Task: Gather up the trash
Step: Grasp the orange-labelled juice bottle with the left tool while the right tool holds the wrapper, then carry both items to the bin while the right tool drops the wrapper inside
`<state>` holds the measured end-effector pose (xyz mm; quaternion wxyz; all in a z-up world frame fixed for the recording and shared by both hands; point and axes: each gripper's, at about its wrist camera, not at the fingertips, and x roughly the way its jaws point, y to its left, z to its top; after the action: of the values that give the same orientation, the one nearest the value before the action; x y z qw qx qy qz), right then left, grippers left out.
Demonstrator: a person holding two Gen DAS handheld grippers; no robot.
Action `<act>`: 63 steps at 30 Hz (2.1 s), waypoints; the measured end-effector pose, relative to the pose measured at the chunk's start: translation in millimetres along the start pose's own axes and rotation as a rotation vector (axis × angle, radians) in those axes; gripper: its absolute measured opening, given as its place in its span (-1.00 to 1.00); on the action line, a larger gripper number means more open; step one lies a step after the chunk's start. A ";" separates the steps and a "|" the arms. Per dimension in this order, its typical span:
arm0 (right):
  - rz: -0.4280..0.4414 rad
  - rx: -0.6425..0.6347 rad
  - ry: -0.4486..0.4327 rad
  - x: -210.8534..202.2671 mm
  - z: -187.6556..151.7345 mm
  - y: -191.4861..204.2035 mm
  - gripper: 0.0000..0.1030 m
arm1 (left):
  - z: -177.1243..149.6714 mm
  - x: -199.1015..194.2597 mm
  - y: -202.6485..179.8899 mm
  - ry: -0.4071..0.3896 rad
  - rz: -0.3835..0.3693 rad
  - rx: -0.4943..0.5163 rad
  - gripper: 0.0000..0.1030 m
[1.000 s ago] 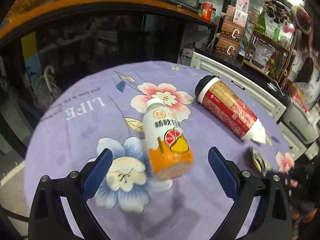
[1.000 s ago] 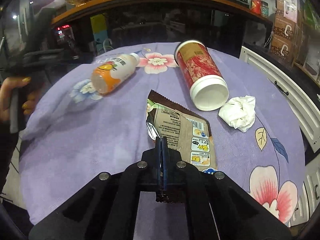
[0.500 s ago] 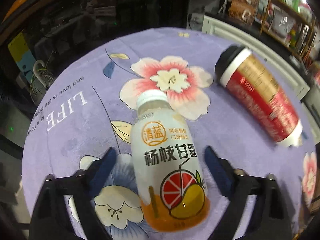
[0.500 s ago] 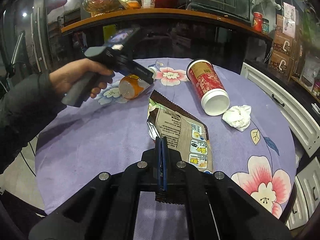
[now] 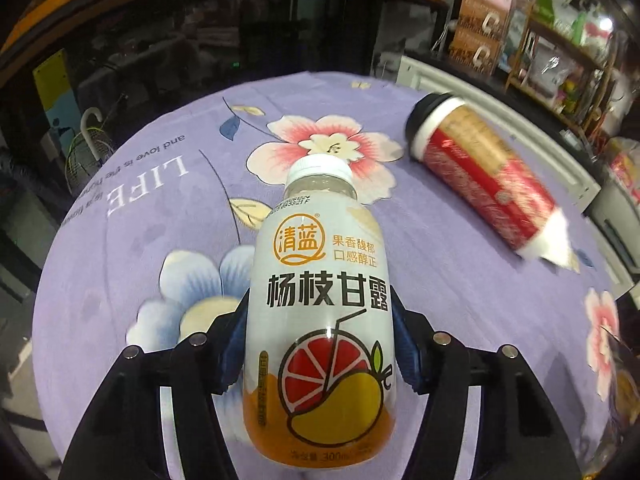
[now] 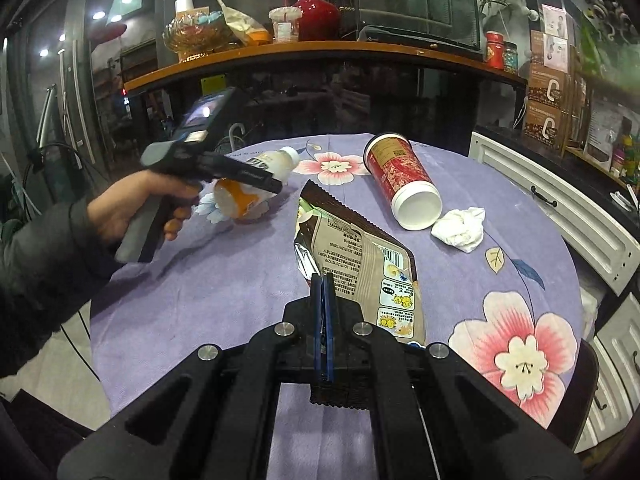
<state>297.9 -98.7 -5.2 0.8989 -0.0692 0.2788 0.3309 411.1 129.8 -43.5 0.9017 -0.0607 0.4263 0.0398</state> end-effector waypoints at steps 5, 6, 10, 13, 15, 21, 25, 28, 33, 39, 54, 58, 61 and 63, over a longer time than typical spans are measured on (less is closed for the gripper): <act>-0.004 0.024 -0.018 -13.5 -9.3 -4.3 -0.97 | -27.0 -42.3 -18.3 -0.103 -0.038 0.013 0.17; -0.003 0.030 -0.023 -17.1 -10.5 -5.6 -0.96 | -31.6 -51.3 -23.2 -0.123 -0.051 0.015 0.17; -0.017 0.050 -0.043 -35.0 -15.9 -14.9 -0.96 | -45.1 -79.8 -50.6 -0.181 -0.110 0.040 0.17; -0.031 0.067 -0.058 -51.1 -21.6 -23.8 -0.96 | -52.8 -97.2 -76.0 -0.214 -0.169 0.062 0.17; -0.050 0.075 -0.066 -62.6 -26.5 -30.5 -0.96 | -57.2 -103.0 -90.6 -0.228 -0.202 0.075 0.17; -0.116 0.121 -0.079 -94.9 -43.7 -57.7 -0.96 | -68.1 -113.8 -144.5 -0.255 -0.295 0.127 0.17; -0.180 0.185 -0.083 -113.7 -59.4 -88.1 -0.96 | -74.1 -118.4 -179.6 -0.268 -0.364 0.164 0.17; -0.237 0.234 -0.081 -122.4 -71.8 -115.5 -0.96 | -78.4 -117.7 -209.8 -0.266 -0.407 0.207 0.17; -0.315 0.345 -0.048 -123.0 -97.9 -172.8 -0.96 | -84.2 -111.7 -255.8 -0.254 -0.464 0.277 0.17; -0.344 0.503 0.006 -92.6 -137.8 -247.0 -0.96 | -93.7 -101.2 -304.5 -0.229 -0.517 0.341 0.17; -0.345 0.658 0.111 5.9 -188.1 -321.6 -0.95 | -113.5 -71.6 -358.5 -0.140 -0.554 0.416 0.17; -0.365 0.663 0.130 19.3 -199.4 -329.8 -0.33 | -117.4 -65.4 -368.4 -0.127 -0.555 0.431 0.17; -0.389 0.695 0.088 12.6 -208.0 -330.9 0.02 | -118.2 -60.9 -374.4 -0.118 -0.553 0.445 0.17; -0.378 0.710 0.076 7.0 -209.7 -330.3 0.02 | -118.8 -57.3 -378.7 -0.112 -0.552 0.449 0.17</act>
<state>416.0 -414.4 -204.0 0.9010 0.1833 0.3912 0.0402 330.9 -263.2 -45.4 0.8912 0.0283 0.3420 -0.2966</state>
